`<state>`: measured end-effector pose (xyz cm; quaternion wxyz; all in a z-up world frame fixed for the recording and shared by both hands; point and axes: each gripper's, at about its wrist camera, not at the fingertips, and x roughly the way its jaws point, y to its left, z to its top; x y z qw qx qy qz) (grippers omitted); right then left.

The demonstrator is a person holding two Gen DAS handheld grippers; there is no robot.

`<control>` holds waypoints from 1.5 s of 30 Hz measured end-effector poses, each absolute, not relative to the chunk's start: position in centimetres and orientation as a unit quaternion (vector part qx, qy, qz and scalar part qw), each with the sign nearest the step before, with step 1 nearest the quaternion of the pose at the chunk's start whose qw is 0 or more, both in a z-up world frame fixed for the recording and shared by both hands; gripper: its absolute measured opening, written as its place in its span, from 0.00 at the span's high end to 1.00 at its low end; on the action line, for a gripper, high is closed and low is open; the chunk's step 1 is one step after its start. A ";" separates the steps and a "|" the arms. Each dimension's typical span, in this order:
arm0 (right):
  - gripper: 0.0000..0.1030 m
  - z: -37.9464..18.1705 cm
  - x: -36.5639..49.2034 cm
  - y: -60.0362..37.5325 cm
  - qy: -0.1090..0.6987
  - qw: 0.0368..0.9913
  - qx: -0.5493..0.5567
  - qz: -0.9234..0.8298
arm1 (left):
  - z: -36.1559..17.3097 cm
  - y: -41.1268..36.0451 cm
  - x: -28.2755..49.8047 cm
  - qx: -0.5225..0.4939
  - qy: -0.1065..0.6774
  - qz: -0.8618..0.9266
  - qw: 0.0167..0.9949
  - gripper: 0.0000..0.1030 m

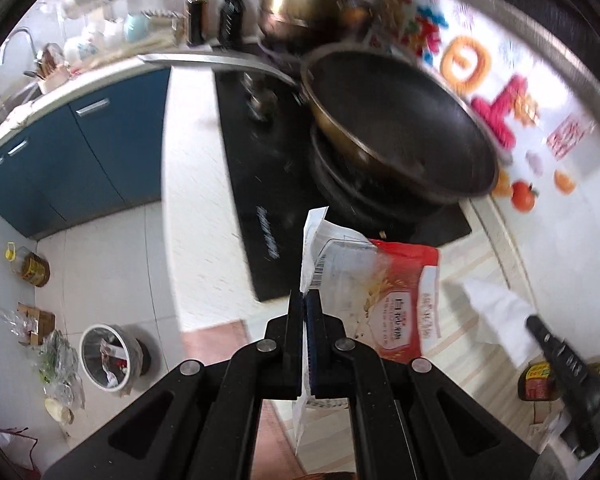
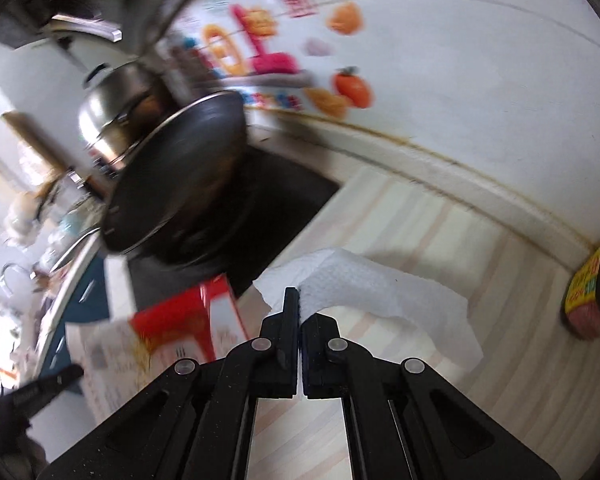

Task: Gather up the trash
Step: 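Grasp the white paper towel with the right tool while the left tool grasps the sugar bag, then carry the paper towel and sugar bag over the trash bin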

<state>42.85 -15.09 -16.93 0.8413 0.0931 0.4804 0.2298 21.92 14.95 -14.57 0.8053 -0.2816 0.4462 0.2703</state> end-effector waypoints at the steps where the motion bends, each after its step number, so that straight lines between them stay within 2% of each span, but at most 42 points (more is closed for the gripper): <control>1: 0.99 -16.5 41.9 -14.4 0.481 0.838 0.094 0.239 | -14.0 15.5 21.2 -0.281 0.440 0.275 0.807 1.00; 12: 0.99 -13.1 29.4 -3.9 0.485 0.799 0.053 0.351 | -10.4 22.3 7.5 -0.293 0.377 0.354 0.804 1.00; 18: 0.99 -13.7 21.1 4.1 0.498 0.767 0.008 0.404 | -12.1 27.0 -3.5 -0.307 0.368 0.422 0.769 1.00; 24: 0.99 -17.0 11.7 11.6 0.520 0.734 -0.039 0.434 | -16.0 31.0 -13.3 -0.340 0.384 0.467 0.721 1.00; 30: 0.99 -22.8 3.3 18.9 0.549 0.693 -0.097 0.457 | -21.5 34.5 -21.6 -0.377 0.393 0.502 0.672 1.00; 36: 0.99 -30.9 -4.1 25.2 0.572 0.646 -0.169 0.476 | -30.5 37.1 -28.6 -0.433 0.415 0.528 0.601 1.00; 41: 0.99 -41.1 -8.5 29.3 0.600 0.598 -0.208 0.490 | -39.8 38.8 -31.6 -0.460 0.438 0.538 0.554 1.00; 45: 0.99 -51.9 -10.9 32.6 0.632 0.556 -0.222 0.492 | -49.1 40.8 -32.2 -0.475 0.453 0.541 0.526 1.00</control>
